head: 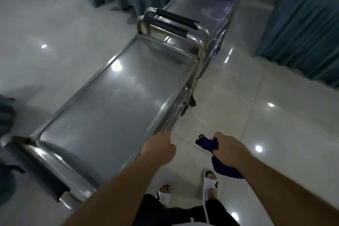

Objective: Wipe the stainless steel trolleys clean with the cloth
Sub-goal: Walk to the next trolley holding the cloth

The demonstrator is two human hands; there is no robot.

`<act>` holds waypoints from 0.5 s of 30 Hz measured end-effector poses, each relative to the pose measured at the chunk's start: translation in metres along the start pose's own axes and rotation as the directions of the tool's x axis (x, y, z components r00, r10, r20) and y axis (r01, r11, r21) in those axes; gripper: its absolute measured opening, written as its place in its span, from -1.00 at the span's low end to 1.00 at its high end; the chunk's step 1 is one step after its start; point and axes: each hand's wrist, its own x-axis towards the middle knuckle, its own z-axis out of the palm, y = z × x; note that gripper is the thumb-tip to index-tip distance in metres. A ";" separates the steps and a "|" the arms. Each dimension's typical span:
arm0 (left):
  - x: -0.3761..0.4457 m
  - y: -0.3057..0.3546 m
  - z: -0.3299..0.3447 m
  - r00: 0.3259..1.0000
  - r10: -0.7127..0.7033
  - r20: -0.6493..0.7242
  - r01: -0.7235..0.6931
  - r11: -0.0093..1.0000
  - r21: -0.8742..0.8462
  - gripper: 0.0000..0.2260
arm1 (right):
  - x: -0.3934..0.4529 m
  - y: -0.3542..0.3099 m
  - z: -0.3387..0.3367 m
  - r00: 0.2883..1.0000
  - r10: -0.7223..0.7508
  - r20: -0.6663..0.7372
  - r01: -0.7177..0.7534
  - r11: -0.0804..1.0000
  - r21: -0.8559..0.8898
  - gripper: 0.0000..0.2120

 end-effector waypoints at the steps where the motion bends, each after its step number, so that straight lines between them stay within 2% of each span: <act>1: 0.003 -0.002 0.003 0.999 -0.042 -0.012 0.042 0.999 -0.026 -0.58 | 0.015 -0.002 -0.005 0.999 -0.044 0.015 0.044 0.999 -0.028 -0.85; 4: 0.008 -0.001 0.016 0.978 -0.204 -0.036 0.200 0.975 -0.098 -0.66 | 0.058 -0.007 -0.018 0.980 -0.192 0.052 0.196 0.977 -0.080 -0.90; 8: -0.005 0.016 0.043 0.898 -0.439 -0.019 0.423 0.874 -0.240 -0.58 | 0.096 -0.009 -0.026 0.919 -0.368 0.144 0.386 0.912 -0.136 -0.91; 11: -0.021 0.029 0.073 0.842 -0.540 0.011 0.514 0.795 -0.321 -0.54 | 0.107 -0.010 -0.020 0.865 -0.448 0.227 0.492 0.846 -0.204 -0.90; 15: -0.049 0.027 0.121 0.764 -0.644 0.041 0.593 0.675 -0.439 -0.51 | 0.109 -0.016 0.007 0.815 -0.480 0.325 0.566 0.778 -0.272 -0.88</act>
